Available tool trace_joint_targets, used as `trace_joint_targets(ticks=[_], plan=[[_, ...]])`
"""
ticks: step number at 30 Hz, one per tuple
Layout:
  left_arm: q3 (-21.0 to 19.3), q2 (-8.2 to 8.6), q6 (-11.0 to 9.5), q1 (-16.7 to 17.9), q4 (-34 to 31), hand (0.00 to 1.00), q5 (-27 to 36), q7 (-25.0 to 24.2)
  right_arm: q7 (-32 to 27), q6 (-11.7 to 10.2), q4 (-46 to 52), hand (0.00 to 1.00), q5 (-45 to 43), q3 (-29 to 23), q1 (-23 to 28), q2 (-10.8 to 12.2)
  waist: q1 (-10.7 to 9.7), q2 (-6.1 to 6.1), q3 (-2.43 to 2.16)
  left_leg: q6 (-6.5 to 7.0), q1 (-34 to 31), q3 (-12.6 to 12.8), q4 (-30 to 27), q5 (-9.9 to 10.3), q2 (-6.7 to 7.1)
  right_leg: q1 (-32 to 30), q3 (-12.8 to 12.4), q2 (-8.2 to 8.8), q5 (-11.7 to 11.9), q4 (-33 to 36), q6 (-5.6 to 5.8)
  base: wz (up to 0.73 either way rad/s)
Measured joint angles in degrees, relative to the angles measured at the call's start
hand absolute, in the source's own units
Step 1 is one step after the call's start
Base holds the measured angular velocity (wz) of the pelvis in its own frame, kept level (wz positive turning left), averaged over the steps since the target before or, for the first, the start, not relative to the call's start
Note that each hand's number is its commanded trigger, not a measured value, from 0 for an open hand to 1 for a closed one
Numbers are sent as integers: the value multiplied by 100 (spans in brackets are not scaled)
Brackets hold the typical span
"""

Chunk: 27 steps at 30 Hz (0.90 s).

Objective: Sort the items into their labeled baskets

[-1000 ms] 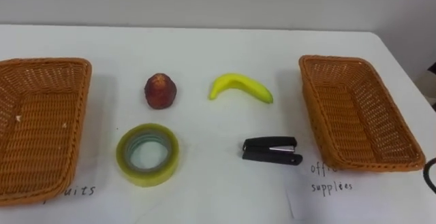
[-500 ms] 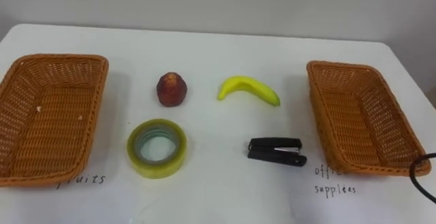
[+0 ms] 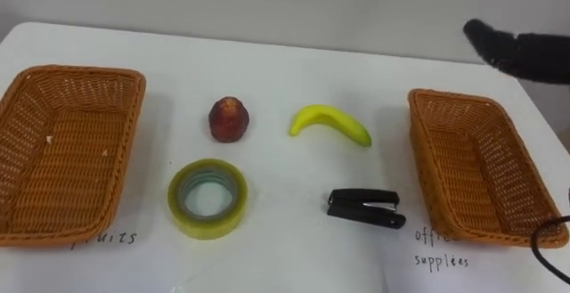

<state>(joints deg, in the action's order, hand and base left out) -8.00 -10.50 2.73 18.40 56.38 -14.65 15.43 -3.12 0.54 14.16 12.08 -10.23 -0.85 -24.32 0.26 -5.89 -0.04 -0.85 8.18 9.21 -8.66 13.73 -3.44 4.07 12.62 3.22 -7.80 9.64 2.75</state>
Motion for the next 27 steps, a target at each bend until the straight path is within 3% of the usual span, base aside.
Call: trace_joint_targets(ticks=[2, 9, 15, 20, 27], plan=[[-10, 0, 32, -7, -4, 0, 1, -3, 242, 87, 0, 0, -182, 61, 4, 0, 14, 7, 3, 0, -6, 3, 0, 0, 0, -3, -1, 0, 0, -2, 0, 0], [-16, -2, 39, -17, -26, 0, 1, -34, 835, 87, -1, 0, -367, 92, 4, 0, 32, -56, -26, 0, -34, -41, -17, 0, 0, 12, 6, 0, 0, 1, 0, 4], [-6, -13, 44, -147, -27, 0, 3, -152, 1325, 121, -151, 0, -763, 286, 6, 0, 47, -101, -1, 0, -59, -74, -4, 3, -1, 19, 39, 1, 8, 4, -10, 2], [39, -45, 83, -247, -71, 0, 9, -269, 1797, 344, -230, 0, -1116, 489, 12, 0, 155, -82, 13, 0, -63, -71, -23, 2, -2, 5, 30, -3, 7, -1, -10, 0], [25, -95, 76, -341, -74, 0, 11, -376, 2457, 340, -348, 0, -1511, 566, 17, 0, 180, -80, 28, 1, -65, -71, -20, 2, -2, 5, 17, -2, 7, -6, -9, 0]])
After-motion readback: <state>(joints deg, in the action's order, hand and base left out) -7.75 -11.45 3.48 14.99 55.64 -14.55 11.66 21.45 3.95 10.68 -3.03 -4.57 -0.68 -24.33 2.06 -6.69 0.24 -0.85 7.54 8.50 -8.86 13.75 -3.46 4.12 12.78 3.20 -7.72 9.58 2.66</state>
